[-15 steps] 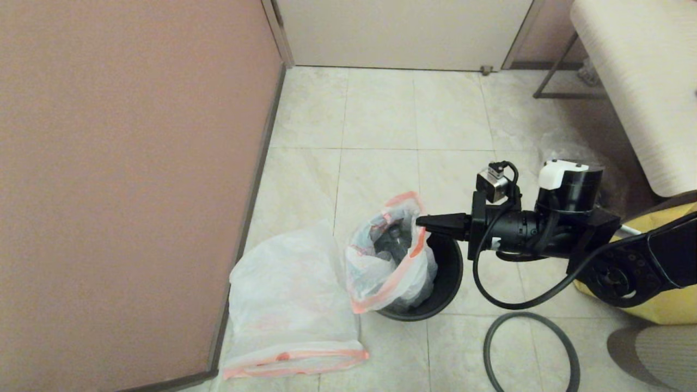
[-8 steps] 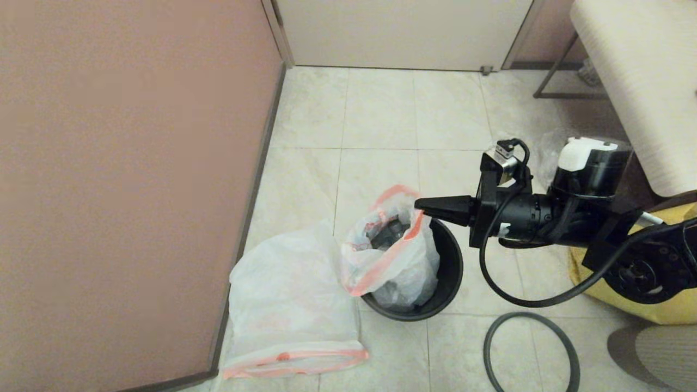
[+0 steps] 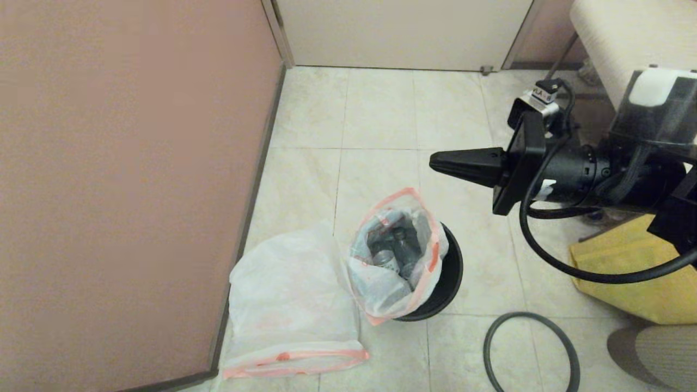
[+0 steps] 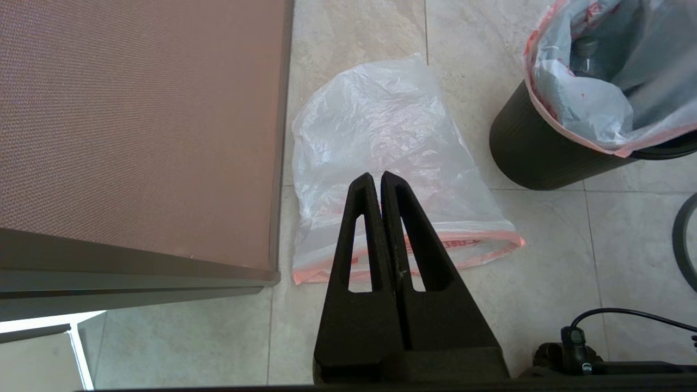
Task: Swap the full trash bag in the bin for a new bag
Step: Place the trash bag on the floor
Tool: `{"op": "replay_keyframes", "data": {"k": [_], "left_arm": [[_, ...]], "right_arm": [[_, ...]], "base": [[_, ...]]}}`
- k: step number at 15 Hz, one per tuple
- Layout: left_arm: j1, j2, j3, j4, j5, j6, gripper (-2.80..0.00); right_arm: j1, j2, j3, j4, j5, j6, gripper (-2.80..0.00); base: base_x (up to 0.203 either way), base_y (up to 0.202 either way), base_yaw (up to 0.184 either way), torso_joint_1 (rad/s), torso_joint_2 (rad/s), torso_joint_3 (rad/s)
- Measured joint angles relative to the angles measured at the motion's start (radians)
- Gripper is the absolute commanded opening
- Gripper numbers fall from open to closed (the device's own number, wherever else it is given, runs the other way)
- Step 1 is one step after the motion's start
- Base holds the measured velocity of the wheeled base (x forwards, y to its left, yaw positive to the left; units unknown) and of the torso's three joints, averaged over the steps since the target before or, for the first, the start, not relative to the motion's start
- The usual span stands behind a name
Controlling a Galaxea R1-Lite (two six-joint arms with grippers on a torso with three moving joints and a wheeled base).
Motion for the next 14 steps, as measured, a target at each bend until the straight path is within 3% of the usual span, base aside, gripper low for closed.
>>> {"op": "replay_keyframes", "data": {"k": [4, 6, 8, 9, 11, 14], "left_arm": [[0.000, 0.000, 0.000, 0.000, 0.000, 0.000, -2.80], [0.000, 0.000, 0.000, 0.000, 0.000, 0.000, -2.80], [0.000, 0.000, 0.000, 0.000, 0.000, 0.000, -2.80], [0.000, 0.000, 0.000, 0.000, 0.000, 0.000, -2.80], [0.000, 0.000, 0.000, 0.000, 0.000, 0.000, -2.80], [0.000, 0.000, 0.000, 0.000, 0.000, 0.000, -2.80]], "right_arm": [[-0.043, -0.014, -0.009, 0.109, -0.038, -0.025, -2.80], [-0.073, -0.018, -0.008, 0.235, -0.091, -0.101, -2.80], [-0.076, -0.026, -0.009, 0.441, -0.246, -0.253, -2.80], [-0.066, -0.030, -0.009, 0.527, -0.343, -0.329, 0.00], [-0.009, -0.046, -0.012, 0.640, -0.540, -0.435, 0.00], [0.106, -0.058, -0.024, 0.714, -0.818, -0.500, 0.00]], "base": [[0.000, 0.000, 0.000, 0.000, 0.00, 0.000], [0.000, 0.000, 0.000, 0.000, 0.00, 0.000], [0.000, 0.000, 0.000, 0.000, 0.00, 0.000], [0.000, 0.000, 0.000, 0.000, 0.00, 0.000], [0.000, 0.000, 0.000, 0.000, 0.00, 0.000], [0.000, 0.000, 0.000, 0.000, 0.00, 0.000]]}}
